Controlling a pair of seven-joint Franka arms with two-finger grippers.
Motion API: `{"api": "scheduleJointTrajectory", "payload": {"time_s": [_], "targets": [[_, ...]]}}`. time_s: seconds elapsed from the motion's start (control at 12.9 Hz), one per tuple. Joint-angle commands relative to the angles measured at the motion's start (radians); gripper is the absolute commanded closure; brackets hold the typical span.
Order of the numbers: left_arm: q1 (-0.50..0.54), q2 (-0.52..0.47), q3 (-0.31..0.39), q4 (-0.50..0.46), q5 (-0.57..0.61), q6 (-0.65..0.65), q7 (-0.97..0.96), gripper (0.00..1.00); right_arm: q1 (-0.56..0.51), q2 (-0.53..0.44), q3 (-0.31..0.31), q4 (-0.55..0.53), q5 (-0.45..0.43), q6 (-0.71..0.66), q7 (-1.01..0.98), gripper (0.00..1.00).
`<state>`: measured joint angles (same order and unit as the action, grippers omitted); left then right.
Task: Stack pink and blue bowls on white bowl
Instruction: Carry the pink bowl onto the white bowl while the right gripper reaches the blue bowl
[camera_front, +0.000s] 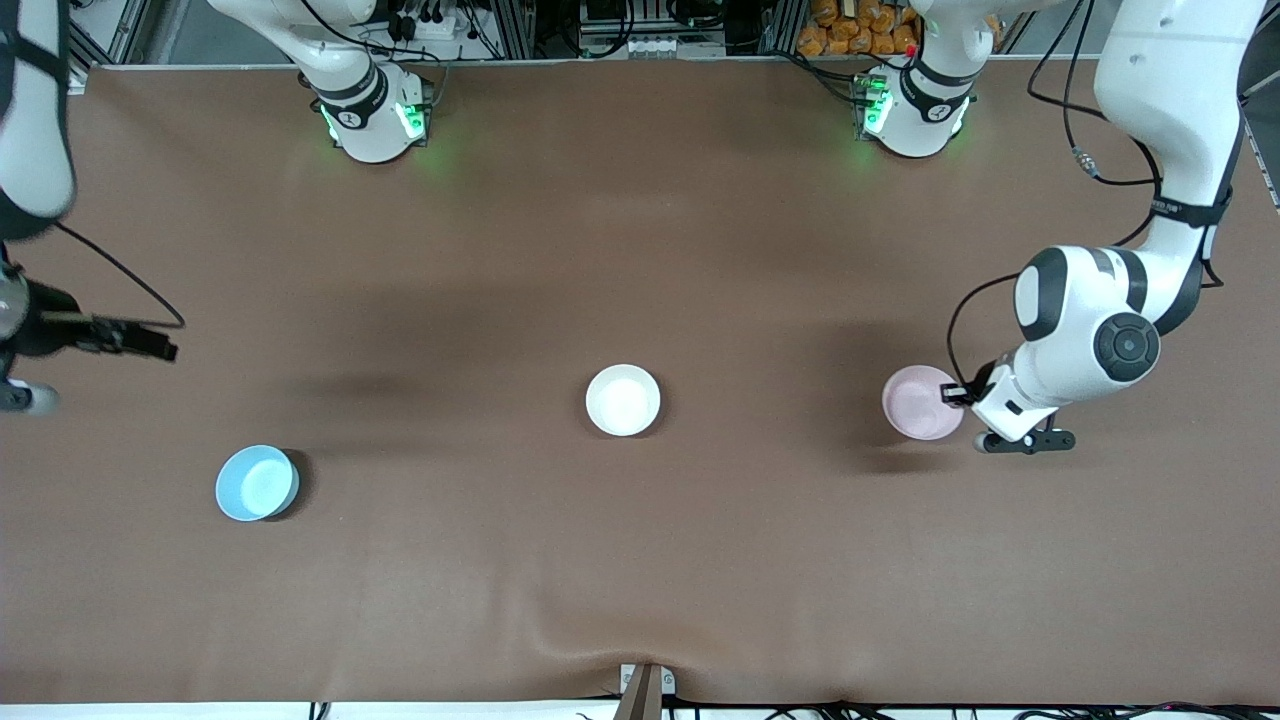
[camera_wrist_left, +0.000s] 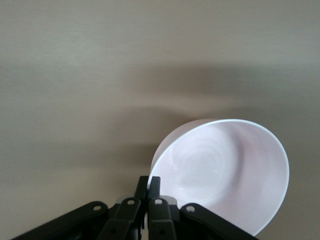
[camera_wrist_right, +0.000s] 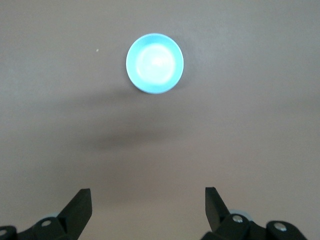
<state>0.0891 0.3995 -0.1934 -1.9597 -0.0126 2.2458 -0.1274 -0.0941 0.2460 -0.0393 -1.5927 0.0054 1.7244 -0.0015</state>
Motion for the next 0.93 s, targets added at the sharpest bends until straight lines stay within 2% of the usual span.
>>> {"api": "scheduleJointTrajectory", "payload": {"time_s": [0.0, 0.15, 0.23, 0.54, 0.7, 0.85], "targets": [[-0.002, -0.076, -0.098, 0.057, -0.093, -0.153, -0.114, 1.00, -0.024, 0.109, 0.006, 0.019, -0.009, 0.094, 0.018, 0.00], [-0.015, -0.061, -0.184, 0.158, -0.093, -0.257, -0.304, 1.00, -0.055, 0.186, 0.006, 0.020, 0.007, 0.170, 0.020, 0.00], [-0.050, -0.050, -0.205, 0.183, -0.093, -0.262, -0.387, 1.00, -0.059, 0.225, 0.006, 0.019, 0.007, 0.210, 0.020, 0.00], [-0.219, 0.062, -0.204, 0.323, -0.083, -0.250, -0.621, 1.00, -0.113, 0.370, 0.007, 0.019, 0.008, 0.349, 0.021, 0.00], [-0.290, 0.125, -0.199, 0.395, -0.076, -0.232, -0.693, 1.00, -0.128, 0.404, 0.009, 0.017, 0.011, 0.376, 0.021, 0.00], [-0.345, 0.171, -0.196, 0.435, -0.060, -0.184, -0.779, 1.00, -0.127, 0.418, 0.007, 0.016, 0.068, 0.400, 0.020, 0.00]]}}
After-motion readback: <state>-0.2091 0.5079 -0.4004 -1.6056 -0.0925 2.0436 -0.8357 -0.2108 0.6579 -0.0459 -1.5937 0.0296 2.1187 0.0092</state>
